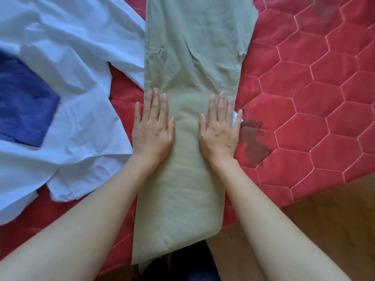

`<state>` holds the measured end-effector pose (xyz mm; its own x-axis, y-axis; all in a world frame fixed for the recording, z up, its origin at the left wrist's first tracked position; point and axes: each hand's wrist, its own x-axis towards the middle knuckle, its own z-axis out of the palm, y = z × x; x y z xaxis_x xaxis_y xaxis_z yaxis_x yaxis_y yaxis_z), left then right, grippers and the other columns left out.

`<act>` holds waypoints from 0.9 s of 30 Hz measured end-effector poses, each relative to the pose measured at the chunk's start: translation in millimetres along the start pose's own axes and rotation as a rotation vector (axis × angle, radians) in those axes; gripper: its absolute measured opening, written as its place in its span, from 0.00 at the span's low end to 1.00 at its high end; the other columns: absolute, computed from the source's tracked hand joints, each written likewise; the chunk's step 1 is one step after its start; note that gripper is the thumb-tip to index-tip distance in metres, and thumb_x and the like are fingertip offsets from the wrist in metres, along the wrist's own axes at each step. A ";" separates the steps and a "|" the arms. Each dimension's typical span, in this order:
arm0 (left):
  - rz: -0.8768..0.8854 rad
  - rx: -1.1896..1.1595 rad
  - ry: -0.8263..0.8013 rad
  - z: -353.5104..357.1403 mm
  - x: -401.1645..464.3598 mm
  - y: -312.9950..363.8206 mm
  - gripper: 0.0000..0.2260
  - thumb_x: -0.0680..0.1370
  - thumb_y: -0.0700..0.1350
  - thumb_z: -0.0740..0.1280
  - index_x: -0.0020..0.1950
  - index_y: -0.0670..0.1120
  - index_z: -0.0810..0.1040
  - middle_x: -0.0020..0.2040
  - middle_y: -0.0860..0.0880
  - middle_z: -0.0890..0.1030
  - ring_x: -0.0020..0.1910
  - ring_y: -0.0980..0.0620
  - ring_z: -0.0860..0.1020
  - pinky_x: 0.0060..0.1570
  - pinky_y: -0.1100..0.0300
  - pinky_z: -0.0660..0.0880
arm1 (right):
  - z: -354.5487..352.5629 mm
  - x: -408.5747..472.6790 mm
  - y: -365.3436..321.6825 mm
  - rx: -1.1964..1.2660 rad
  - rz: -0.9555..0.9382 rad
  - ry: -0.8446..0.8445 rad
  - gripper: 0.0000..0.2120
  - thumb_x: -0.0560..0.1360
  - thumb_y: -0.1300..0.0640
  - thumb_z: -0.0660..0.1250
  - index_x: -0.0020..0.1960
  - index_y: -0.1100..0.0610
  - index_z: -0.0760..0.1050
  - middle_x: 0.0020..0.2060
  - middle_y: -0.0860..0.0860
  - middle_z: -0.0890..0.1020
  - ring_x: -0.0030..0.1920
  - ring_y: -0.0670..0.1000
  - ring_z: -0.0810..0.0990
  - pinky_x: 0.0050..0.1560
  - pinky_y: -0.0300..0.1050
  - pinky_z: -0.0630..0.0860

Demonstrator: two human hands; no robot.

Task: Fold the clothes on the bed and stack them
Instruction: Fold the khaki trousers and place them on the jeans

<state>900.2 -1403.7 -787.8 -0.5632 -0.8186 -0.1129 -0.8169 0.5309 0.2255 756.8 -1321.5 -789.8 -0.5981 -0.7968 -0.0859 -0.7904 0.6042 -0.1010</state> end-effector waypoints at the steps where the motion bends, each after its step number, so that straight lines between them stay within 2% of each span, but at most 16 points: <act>1: -0.036 0.011 -0.007 -2.5 -2.0 2.4 0.28 0.80 0.52 0.46 0.78 0.41 0.55 0.79 0.41 0.53 0.79 0.46 0.49 0.75 0.47 0.42 | -2.7 -5.9 7.6 -0.002 0.055 -0.010 0.27 0.82 0.46 0.49 0.79 0.54 0.52 0.78 0.55 0.53 0.78 0.54 0.50 0.76 0.57 0.46; 4: -0.072 0.048 -0.046 -12.1 10.5 11.5 0.29 0.80 0.52 0.44 0.79 0.40 0.53 0.79 0.42 0.52 0.79 0.45 0.48 0.74 0.49 0.38 | -12.7 -4.7 19.2 0.017 0.120 -0.025 0.27 0.82 0.49 0.50 0.79 0.57 0.52 0.78 0.59 0.53 0.78 0.57 0.50 0.76 0.58 0.49; 7: 0.046 0.048 0.008 -20.9 57.0 25.6 0.26 0.81 0.50 0.49 0.78 0.42 0.55 0.79 0.43 0.55 0.78 0.44 0.51 0.75 0.47 0.42 | -22.3 38.9 7.9 0.050 -0.068 0.041 0.26 0.80 0.55 0.54 0.78 0.58 0.57 0.77 0.60 0.56 0.77 0.58 0.52 0.76 0.58 0.49; 10: 0.105 0.042 0.018 -23.2 122.3 40.9 0.26 0.81 0.50 0.49 0.79 0.44 0.54 0.79 0.43 0.54 0.78 0.43 0.51 0.75 0.46 0.43 | -26.0 109.1 -20.6 0.122 -0.187 0.084 0.26 0.78 0.55 0.52 0.76 0.57 0.61 0.76 0.59 0.60 0.76 0.59 0.57 0.75 0.57 0.50; 12: 0.060 0.051 -0.028 -19.2 156.6 39.5 0.26 0.82 0.50 0.49 0.79 0.46 0.50 0.80 0.43 0.51 0.79 0.44 0.49 0.74 0.46 0.41 | -23.1 146.9 -36.4 0.121 -0.221 0.019 0.27 0.78 0.54 0.50 0.77 0.54 0.59 0.76 0.57 0.59 0.77 0.57 0.55 0.76 0.56 0.46; 14: 0.037 0.055 -0.041 -16.1 169.0 27.0 0.25 0.82 0.52 0.51 0.79 0.48 0.53 0.80 0.43 0.51 0.79 0.44 0.50 0.75 0.46 0.43 | -16.3 166.5 -34.2 0.013 -0.291 -0.057 0.26 0.80 0.52 0.49 0.78 0.52 0.54 0.78 0.55 0.55 0.78 0.55 0.51 0.76 0.56 0.43; 17: 0.005 0.017 0.011 -16.9 157.1 8.8 0.27 0.81 0.55 0.50 0.79 0.48 0.57 0.79 0.43 0.55 0.78 0.45 0.53 0.75 0.46 0.47 | -14.0 171.4 4.4 -0.059 -0.221 -0.054 0.28 0.81 0.46 0.48 0.79 0.51 0.50 0.78 0.53 0.51 0.78 0.52 0.48 0.77 0.55 0.42; 21: -0.078 0.020 -0.010 -21.0 145.4 6.4 0.28 0.80 0.53 0.47 0.78 0.43 0.57 0.79 0.41 0.55 0.78 0.46 0.52 0.76 0.45 0.45 | -21.8 160.8 37.7 -0.091 -0.023 -0.031 0.29 0.82 0.47 0.49 0.79 0.57 0.49 0.78 0.55 0.50 0.78 0.53 0.47 0.77 0.57 0.45; 24: -0.017 0.061 -0.008 -25.7 169.0 11.5 0.27 0.81 0.51 0.47 0.78 0.42 0.57 0.78 0.41 0.56 0.78 0.44 0.52 0.75 0.47 0.43 | -26.7 171.3 24.5 -0.068 -0.057 0.040 0.27 0.81 0.52 0.53 0.78 0.60 0.55 0.77 0.59 0.54 0.78 0.57 0.51 0.77 0.58 0.48; 27: 0.075 0.078 -0.001 -25.4 222.6 15.9 0.26 0.81 0.52 0.48 0.79 0.45 0.56 0.79 0.42 0.54 0.78 0.43 0.52 0.74 0.47 0.44 | -27.2 209.3 -9.8 0.032 -0.230 0.095 0.25 0.80 0.54 0.55 0.76 0.58 0.61 0.76 0.59 0.60 0.77 0.59 0.56 0.76 0.58 0.52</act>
<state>765.1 -1583.0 -784.7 -0.6232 -0.7757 -0.0994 -0.7796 0.6061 0.1576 635.7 -1494.4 -779.9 -0.4139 -0.9096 0.0359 -0.9035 0.4057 -0.1386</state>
